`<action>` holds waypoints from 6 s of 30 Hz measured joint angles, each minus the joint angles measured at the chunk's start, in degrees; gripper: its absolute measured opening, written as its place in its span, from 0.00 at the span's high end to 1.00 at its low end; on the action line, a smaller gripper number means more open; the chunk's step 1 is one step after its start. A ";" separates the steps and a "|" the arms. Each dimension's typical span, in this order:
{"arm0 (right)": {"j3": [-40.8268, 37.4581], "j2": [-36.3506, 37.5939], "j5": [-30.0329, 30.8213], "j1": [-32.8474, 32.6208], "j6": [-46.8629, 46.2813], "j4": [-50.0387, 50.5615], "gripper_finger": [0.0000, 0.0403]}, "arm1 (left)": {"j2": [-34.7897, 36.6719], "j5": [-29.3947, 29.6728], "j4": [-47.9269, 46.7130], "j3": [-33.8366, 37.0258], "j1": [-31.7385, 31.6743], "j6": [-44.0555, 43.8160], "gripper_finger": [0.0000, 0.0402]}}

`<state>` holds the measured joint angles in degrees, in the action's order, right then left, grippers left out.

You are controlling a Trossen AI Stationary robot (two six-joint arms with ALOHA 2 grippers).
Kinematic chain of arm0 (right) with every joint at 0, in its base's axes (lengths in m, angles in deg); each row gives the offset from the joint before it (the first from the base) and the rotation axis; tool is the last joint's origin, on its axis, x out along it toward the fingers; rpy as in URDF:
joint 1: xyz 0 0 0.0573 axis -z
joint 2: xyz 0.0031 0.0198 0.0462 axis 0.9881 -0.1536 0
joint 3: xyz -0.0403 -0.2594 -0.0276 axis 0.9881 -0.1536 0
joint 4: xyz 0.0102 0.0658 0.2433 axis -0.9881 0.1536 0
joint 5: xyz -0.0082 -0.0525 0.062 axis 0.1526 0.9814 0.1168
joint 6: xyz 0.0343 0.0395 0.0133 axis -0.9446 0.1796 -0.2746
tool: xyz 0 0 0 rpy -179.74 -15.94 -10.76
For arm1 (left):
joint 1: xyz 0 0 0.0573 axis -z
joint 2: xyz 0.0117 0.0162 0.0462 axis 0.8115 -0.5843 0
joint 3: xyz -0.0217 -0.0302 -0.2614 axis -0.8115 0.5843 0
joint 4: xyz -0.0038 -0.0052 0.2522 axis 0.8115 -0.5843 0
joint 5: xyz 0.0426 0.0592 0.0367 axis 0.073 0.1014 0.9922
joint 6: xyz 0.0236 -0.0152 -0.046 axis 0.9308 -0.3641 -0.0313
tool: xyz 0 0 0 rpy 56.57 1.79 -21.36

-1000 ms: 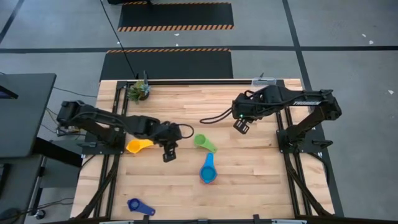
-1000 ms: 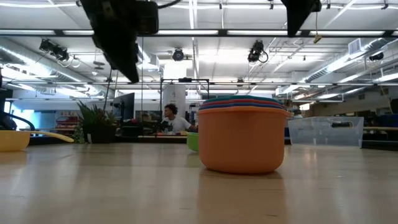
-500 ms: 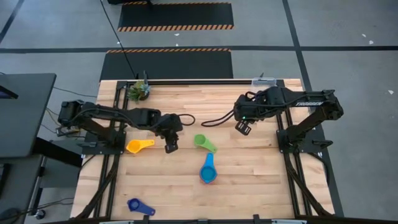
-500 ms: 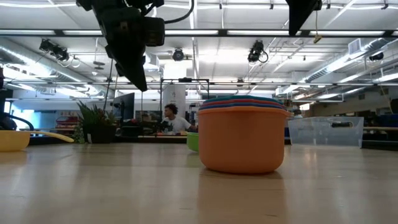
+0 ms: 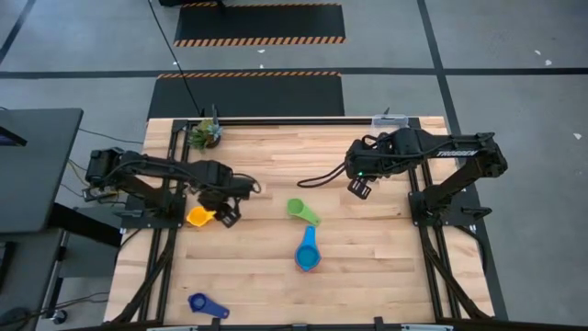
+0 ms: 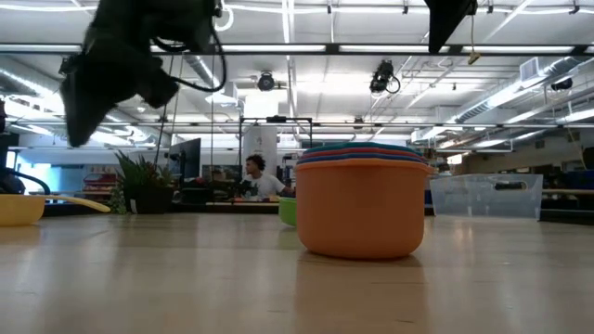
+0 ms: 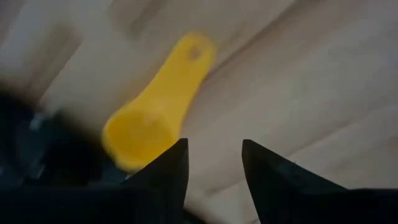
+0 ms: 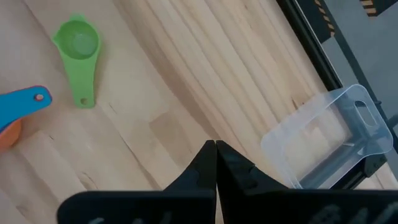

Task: Nest measuring cups in basket
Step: Stack the yellow measuring cup on top of the light blue measuring cup

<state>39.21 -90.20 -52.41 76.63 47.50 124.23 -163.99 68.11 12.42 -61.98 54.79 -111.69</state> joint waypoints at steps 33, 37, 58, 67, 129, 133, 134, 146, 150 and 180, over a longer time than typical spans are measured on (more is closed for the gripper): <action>-0.02 -0.07 -2.10 -1.33 2.98 -0.27 0.99 | 0.07 3.12 11.36 17.57 8.36 -19.24 0.61; -0.02 -0.07 -2.13 -1.33 2.98 -0.51 0.99 | 0.07 3.72 12.98 20.64 8.34 -19.46 0.61; 9.46 -0.03 0.93 -1.40 3.19 1.57 0.99 | 0.02 2.72 17.46 8.08 8.34 -13.73 0.97; 12.57 6.54 4.99 -2.52 15.87 1.58 0.99 | -1.95 10.67 17.32 -11.10 12.99 -19.12 0.97; 12.59 21.50 8.37 -4.87 32.97 0.77 0.99 | -53.73 2.12 17.77 -66.27 17.44 -48.76 0.94; 12.59 21.49 8.34 -4.87 32.97 0.31 0.99 | -54.05 1.88 20.48 -66.28 16.76 -45.41 0.94; 12.59 21.49 8.31 -4.89 32.97 0.31 0.99 | -54.05 2.12 20.56 -66.29 16.41 -44.76 0.94; 12.59 21.49 7.27 -4.87 32.97 0.10 0.99 | -54.05 -1.26 21.60 -66.29 15.03 -39.58 0.94; 12.59 21.49 7.28 -4.87 32.97 -0.08 0.99 | -54.01 -1.94 21.62 -66.29 14.20 -39.57 0.96; 12.59 21.49 7.28 -4.87 32.97 -0.12 0.99 | -53.22 -11.80 24.05 -66.36 11.47 -27.64 0.66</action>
<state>51.80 -68.71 -45.13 71.75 80.47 124.11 -217.21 56.31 36.47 -128.33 66.26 -139.32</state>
